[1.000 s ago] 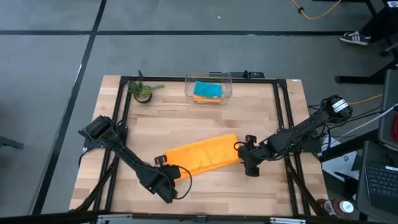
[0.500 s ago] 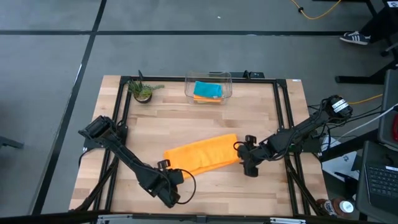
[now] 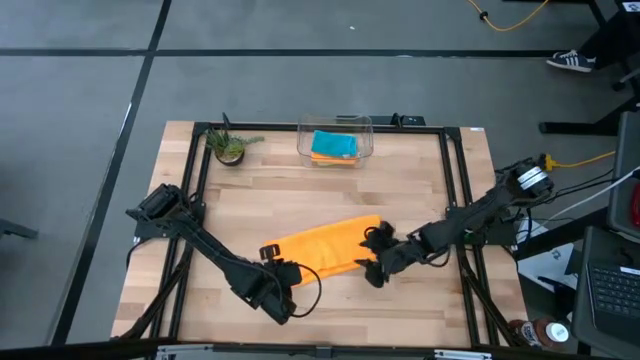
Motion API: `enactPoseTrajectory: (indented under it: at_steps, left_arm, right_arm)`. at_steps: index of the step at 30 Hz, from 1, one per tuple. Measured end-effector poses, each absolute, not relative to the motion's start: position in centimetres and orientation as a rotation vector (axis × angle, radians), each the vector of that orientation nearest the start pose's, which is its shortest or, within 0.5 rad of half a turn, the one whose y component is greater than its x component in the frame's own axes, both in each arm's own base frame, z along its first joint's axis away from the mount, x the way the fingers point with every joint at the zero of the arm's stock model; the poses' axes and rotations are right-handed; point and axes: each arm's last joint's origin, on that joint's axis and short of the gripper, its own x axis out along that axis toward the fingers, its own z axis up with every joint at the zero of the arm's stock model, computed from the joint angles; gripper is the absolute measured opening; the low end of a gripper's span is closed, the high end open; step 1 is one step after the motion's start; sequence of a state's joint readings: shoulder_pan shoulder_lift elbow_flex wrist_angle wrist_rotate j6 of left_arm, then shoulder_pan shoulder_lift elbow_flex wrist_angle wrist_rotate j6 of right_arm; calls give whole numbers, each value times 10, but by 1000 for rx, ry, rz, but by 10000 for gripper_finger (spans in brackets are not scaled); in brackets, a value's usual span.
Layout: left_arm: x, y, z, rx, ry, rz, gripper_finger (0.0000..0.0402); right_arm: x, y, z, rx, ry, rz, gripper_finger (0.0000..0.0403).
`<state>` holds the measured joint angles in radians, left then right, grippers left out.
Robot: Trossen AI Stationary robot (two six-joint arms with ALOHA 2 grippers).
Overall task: Fold microfiber towels
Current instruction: Fold the orange microfiber cloth
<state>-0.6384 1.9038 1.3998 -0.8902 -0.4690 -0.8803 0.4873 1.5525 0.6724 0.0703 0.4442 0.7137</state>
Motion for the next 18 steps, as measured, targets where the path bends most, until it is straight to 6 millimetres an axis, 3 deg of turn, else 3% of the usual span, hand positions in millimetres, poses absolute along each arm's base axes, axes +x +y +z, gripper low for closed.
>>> enactPoseTrajectory:
  at_steps: [5,12,18]
  left_arm:
    - [300,-208,201,-36,1121,391,147]
    - [297,-213,223,0,1050,475,147]
    - [290,-220,230,32,1019,486,147]
  right_arm:
    - [294,119,134,288,556,-223,268]
    - [346,117,103,232,549,-357,268]
    - [354,123,87,223,435,-592,268]
